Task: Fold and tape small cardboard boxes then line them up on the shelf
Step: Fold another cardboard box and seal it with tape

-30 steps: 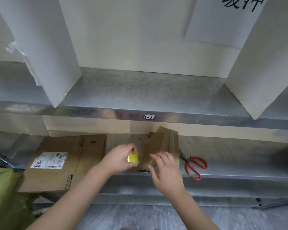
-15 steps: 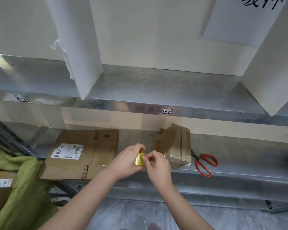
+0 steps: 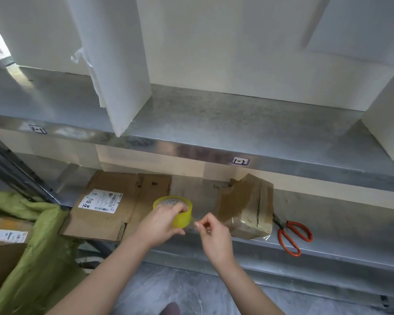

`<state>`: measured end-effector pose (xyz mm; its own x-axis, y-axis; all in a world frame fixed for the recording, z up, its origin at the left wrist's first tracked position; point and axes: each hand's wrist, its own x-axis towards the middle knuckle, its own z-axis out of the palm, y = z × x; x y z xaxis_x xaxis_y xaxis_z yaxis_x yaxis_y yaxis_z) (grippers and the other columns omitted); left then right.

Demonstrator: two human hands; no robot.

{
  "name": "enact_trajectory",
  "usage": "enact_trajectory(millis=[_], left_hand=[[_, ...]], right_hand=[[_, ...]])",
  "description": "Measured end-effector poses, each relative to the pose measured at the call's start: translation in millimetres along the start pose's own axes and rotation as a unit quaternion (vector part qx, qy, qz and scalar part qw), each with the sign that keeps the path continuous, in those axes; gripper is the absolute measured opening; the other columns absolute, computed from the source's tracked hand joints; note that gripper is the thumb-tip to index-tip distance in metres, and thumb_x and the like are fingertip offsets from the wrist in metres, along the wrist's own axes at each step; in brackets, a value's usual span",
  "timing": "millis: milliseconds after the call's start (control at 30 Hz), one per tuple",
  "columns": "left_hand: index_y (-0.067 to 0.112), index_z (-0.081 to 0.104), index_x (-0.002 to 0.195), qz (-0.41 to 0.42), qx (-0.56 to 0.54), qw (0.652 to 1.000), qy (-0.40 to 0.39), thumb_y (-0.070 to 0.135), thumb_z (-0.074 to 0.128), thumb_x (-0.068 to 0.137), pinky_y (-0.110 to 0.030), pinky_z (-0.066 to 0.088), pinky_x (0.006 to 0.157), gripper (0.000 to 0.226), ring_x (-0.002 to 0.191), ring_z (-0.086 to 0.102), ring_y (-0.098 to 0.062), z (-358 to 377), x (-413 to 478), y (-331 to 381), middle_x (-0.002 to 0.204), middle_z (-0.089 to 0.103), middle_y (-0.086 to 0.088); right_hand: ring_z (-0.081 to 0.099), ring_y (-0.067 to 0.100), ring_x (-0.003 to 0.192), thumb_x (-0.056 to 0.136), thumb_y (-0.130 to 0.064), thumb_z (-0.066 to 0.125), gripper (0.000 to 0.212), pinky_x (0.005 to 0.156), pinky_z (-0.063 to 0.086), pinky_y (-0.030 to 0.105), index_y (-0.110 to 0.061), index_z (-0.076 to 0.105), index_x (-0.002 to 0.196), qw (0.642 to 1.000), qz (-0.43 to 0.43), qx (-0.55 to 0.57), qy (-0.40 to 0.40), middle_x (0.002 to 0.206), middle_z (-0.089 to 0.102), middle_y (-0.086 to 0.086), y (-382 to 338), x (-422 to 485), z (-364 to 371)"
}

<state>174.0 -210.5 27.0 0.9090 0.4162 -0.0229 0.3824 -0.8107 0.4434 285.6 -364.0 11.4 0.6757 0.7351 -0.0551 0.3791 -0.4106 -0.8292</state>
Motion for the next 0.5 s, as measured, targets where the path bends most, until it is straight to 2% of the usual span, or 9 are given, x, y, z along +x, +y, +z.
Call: enact_trajectory(millis=[100,233,333,400,433,500], left_hand=[[0.016,0.050,0.127,-0.017,0.054,0.998,0.006,0.042,0.080,0.071,-0.031,0.042,0.094,0.068,0.116,0.056,-0.024,-3,13,-11,0.124,0.061,-0.006],[0.019,0.040,0.139,0.031,0.148,0.988,-0.025,0.043,0.070,0.081,-0.031,0.037,0.102,0.069,0.122,0.049,-0.025,6,27,-23,0.132,0.054,-0.007],[0.023,0.034,0.145,0.022,0.156,0.986,-0.057,0.041,0.065,0.086,-0.032,0.036,0.103,0.069,0.127,0.044,-0.025,18,36,-39,0.137,0.049,-0.006],[0.021,0.039,0.144,0.016,0.143,0.987,-0.066,0.040,0.068,0.084,-0.033,0.037,0.102,0.069,0.126,0.046,-0.027,23,41,-48,0.135,0.051,-0.008],[0.019,0.048,0.138,0.029,0.147,0.987,-0.057,0.041,0.074,0.078,-0.032,0.041,0.098,0.068,0.119,0.052,-0.027,25,43,-52,0.127,0.056,-0.009],[0.016,0.067,0.113,0.062,0.157,0.984,-0.058,0.042,0.091,0.053,-0.027,0.052,0.077,0.069,0.089,0.066,-0.025,31,49,-57,0.096,0.067,-0.007]], right_hand=[[0.064,0.008,0.068,0.092,-0.022,0.065,0.024,0.069,0.049,0.028,-0.029,0.051,0.073,0.998,0.008,0.058,0.002,0.071,0.068,-0.007,-1,-6,15],[0.064,0.013,0.062,0.093,-0.011,0.062,0.022,0.062,0.050,0.028,-0.018,0.054,0.073,0.975,0.128,0.169,0.061,0.063,0.067,0.001,8,14,29],[0.064,0.009,0.058,0.092,-0.009,0.063,0.020,0.059,0.052,0.023,-0.014,0.056,0.074,0.966,0.181,0.170,0.070,0.061,0.066,0.000,16,33,43],[0.064,0.008,0.057,0.091,-0.008,0.064,0.020,0.062,0.053,0.026,-0.013,0.057,0.073,0.961,0.209,0.164,0.079,0.062,0.066,0.000,20,45,55],[0.063,0.010,0.058,0.090,-0.008,0.065,0.021,0.065,0.054,0.029,-0.014,0.057,0.072,0.958,0.223,0.159,0.086,0.063,0.065,0.000,23,51,61],[0.062,0.010,0.057,0.088,-0.009,0.067,0.022,0.065,0.052,0.029,-0.018,0.058,0.070,0.953,0.245,0.144,0.102,0.064,0.066,0.000,29,62,68]])
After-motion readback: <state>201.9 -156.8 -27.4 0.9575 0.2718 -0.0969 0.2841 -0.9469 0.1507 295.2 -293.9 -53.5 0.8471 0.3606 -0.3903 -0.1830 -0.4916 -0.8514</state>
